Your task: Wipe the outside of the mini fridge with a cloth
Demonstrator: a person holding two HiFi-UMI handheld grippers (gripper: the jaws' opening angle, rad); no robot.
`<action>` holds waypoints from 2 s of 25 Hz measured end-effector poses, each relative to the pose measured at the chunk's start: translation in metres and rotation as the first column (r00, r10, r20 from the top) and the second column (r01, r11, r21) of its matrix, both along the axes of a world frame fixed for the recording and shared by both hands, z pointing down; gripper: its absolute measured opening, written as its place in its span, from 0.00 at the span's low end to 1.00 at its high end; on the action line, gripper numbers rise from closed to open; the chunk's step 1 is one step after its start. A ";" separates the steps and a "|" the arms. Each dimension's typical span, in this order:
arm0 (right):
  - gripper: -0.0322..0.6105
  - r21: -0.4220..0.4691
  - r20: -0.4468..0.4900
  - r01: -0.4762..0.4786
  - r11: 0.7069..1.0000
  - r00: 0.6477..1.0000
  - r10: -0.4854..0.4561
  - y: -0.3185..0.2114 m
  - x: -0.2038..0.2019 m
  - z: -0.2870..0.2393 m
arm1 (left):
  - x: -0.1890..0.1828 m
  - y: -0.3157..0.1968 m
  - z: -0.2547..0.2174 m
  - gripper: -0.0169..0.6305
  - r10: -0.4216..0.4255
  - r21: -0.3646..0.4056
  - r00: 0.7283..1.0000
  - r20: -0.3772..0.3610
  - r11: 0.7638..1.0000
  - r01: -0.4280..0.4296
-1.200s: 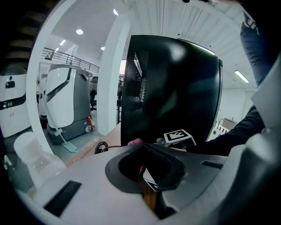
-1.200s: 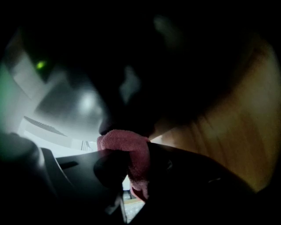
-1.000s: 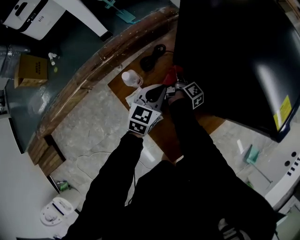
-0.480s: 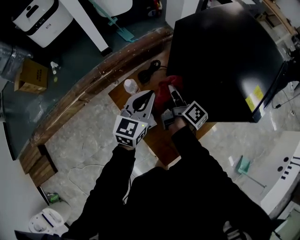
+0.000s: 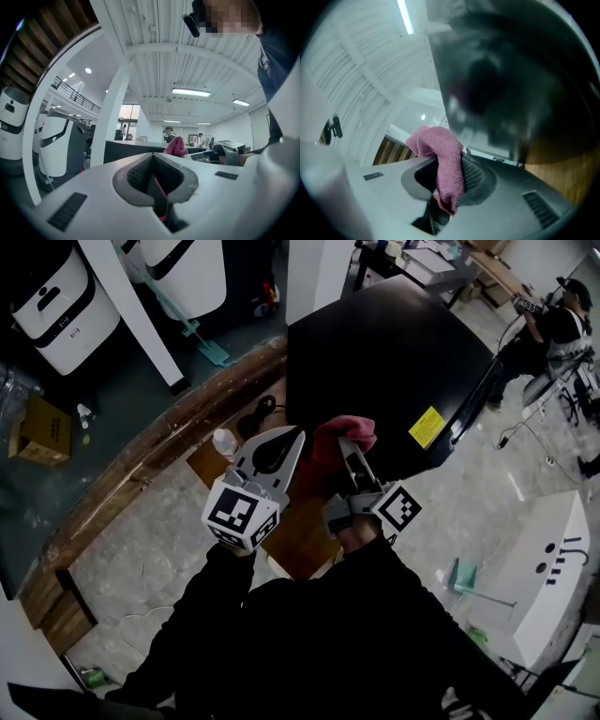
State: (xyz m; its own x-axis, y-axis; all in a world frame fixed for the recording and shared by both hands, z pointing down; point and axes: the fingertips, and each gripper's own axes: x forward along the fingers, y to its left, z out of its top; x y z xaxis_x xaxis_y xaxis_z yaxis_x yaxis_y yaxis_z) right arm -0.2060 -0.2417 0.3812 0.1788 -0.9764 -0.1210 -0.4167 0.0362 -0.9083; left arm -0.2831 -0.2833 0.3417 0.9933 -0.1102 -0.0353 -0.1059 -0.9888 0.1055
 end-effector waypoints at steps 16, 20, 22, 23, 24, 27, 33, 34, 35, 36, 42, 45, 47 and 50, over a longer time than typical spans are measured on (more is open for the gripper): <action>0.17 0.038 0.252 -0.114 0.993 0.962 0.101 0.071 0.067 0.024 | 0.070 0.086 0.006 0.04 0.197 -0.008 0.980 0.030 0.980 -0.197; 0.17 -0.024 0.300 -0.111 0.994 0.947 0.113 0.071 0.069 0.061 | 0.071 0.085 0.028 0.04 0.189 -0.033 0.980 0.065 0.982 -0.187; 0.17 -0.062 0.317 -0.111 0.992 0.940 0.125 0.069 0.070 0.086 | 0.072 0.079 0.046 0.04 0.182 -0.032 0.979 0.093 0.983 -0.179; 0.17 -0.080 0.328 -0.111 0.991 0.936 0.131 0.066 0.070 0.099 | 0.073 0.074 0.057 0.04 0.175 -0.035 0.979 0.106 0.984 -0.172; 0.17 -0.096 0.337 -0.110 0.989 0.932 0.137 0.062 0.071 0.111 | 0.074 0.069 0.070 0.04 0.168 -0.042 0.979 0.119 0.986 -0.164; 0.18 -0.128 0.349 -0.107 0.986 0.926 0.146 0.055 0.072 0.142 | 0.077 0.059 0.105 0.04 0.161 -0.060 0.975 0.153 0.986 -0.154; 0.18 -0.174 0.377 -0.091 0.980 0.913 0.152 0.047 0.073 0.193 | 0.082 0.056 0.165 0.04 0.157 -0.082 0.967 0.200 0.986 -0.143; 0.18 -0.187 0.384 -0.090 0.978 0.910 0.157 0.046 0.073 0.204 | 0.084 0.057 0.176 0.04 0.160 -0.088 0.965 0.208 0.986 -0.144; 0.18 -0.202 0.392 -0.089 0.975 0.905 0.164 0.045 0.073 0.214 | 0.084 0.057 0.186 0.04 0.163 -0.096 0.963 0.214 0.985 -0.146; 0.18 -0.219 0.399 -0.088 0.972 0.901 0.172 0.045 0.073 0.226 | 0.085 0.057 0.196 0.04 0.166 -0.105 0.962 0.219 0.984 -0.146; 0.18 -0.253 0.434 -0.089 0.963 0.879 0.195 0.040 0.074 0.289 | 0.091 0.058 0.259 0.04 0.176 -0.142 0.942 0.285 0.980 -0.140; 0.18 -0.307 0.434 -0.085 0.948 0.874 0.219 0.042 0.074 0.321 | 0.095 0.060 0.289 0.04 0.181 -0.127 0.929 0.323 0.981 -0.147; 0.18 -0.337 0.433 -0.080 0.938 0.872 0.229 0.044 0.074 0.342 | 0.097 0.060 0.307 0.04 0.182 -0.131 0.922 0.341 0.981 -0.145; 0.18 -0.388 0.432 -0.078 0.919 0.865 0.255 0.049 0.075 0.375 | 0.098 0.060 0.336 0.04 0.185 -0.142 0.903 0.388 0.980 -0.140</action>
